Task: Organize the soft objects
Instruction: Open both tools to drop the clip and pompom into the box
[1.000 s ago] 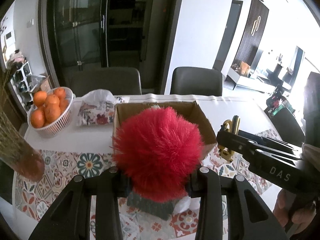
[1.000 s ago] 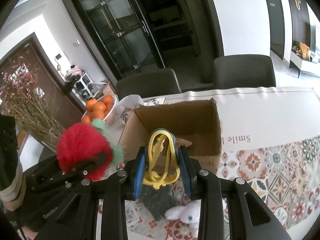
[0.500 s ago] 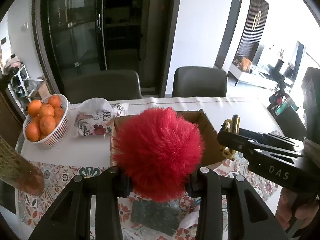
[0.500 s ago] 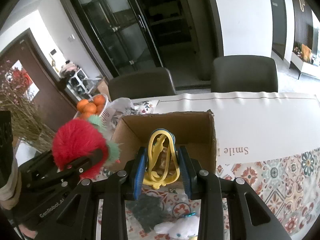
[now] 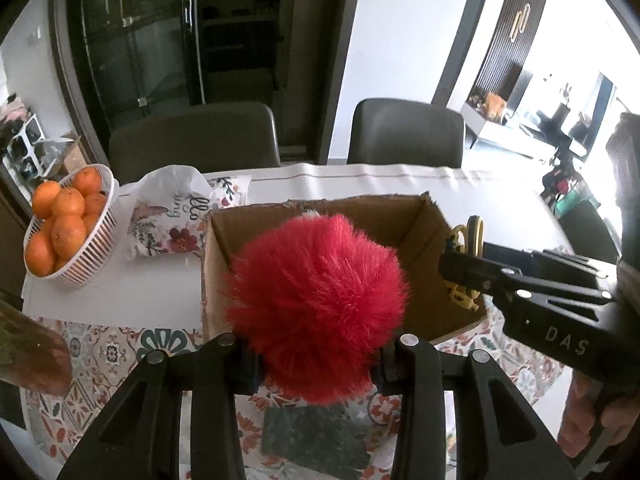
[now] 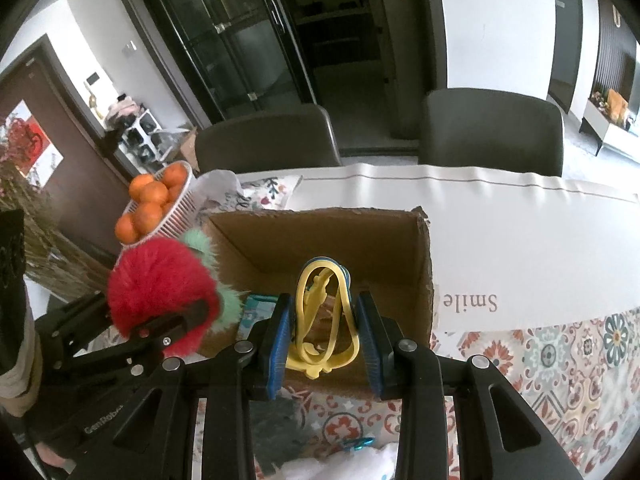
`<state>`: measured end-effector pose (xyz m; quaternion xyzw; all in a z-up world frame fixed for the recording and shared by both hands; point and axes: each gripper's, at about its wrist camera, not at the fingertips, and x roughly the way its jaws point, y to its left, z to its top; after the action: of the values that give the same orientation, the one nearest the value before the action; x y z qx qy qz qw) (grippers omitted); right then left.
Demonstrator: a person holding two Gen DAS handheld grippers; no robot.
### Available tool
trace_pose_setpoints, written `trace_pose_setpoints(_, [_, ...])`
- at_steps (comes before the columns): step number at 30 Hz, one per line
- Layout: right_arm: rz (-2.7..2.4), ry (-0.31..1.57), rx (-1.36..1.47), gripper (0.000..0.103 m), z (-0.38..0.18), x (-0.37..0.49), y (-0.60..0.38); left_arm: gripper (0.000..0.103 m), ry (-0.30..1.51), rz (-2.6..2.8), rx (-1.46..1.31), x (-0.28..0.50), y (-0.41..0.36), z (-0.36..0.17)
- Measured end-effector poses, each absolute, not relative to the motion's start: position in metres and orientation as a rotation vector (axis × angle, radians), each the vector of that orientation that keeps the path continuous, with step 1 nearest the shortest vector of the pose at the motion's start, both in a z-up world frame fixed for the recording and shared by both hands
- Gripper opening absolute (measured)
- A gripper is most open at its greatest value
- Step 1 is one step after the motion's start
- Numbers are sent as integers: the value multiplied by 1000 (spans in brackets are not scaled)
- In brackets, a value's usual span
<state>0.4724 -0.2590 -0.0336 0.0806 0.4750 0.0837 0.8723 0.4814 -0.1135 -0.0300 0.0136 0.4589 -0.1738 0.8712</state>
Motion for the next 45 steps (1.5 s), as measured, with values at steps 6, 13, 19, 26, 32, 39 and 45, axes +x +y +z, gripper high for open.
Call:
trace_pose_setpoints(6, [171, 1033, 178, 34, -50, 483, -261, 43, 998, -350, 35, 492, -117, -47])
trace_pose_setpoints(13, [140, 1057, 196, 52, -56, 486, -265, 68, 1025, -326, 29, 497, -118, -57])
trace_pose_setpoints(19, [103, 1038, 183, 52, -49, 476, -268, 70, 1018, -308, 44, 490, -117, -50])
trace_pose_setpoints(26, [83, 990, 180, 52, -33, 453, -270, 71, 986, -290, 56, 469, -116, -34])
trace_pose_setpoints(32, [96, 964, 179, 52, -22, 429, -268, 72, 952, -305, 59, 444, -114, -17])
trace_pose_setpoints(39, [119, 955, 148, 56, -15, 402, -263, 73, 932, -302, 94, 414, -114, -8])
trace_pose_setpoints(45, [139, 971, 117, 56, -15, 382, -260, 73, 940, -305, 121, 389, -114, -9])
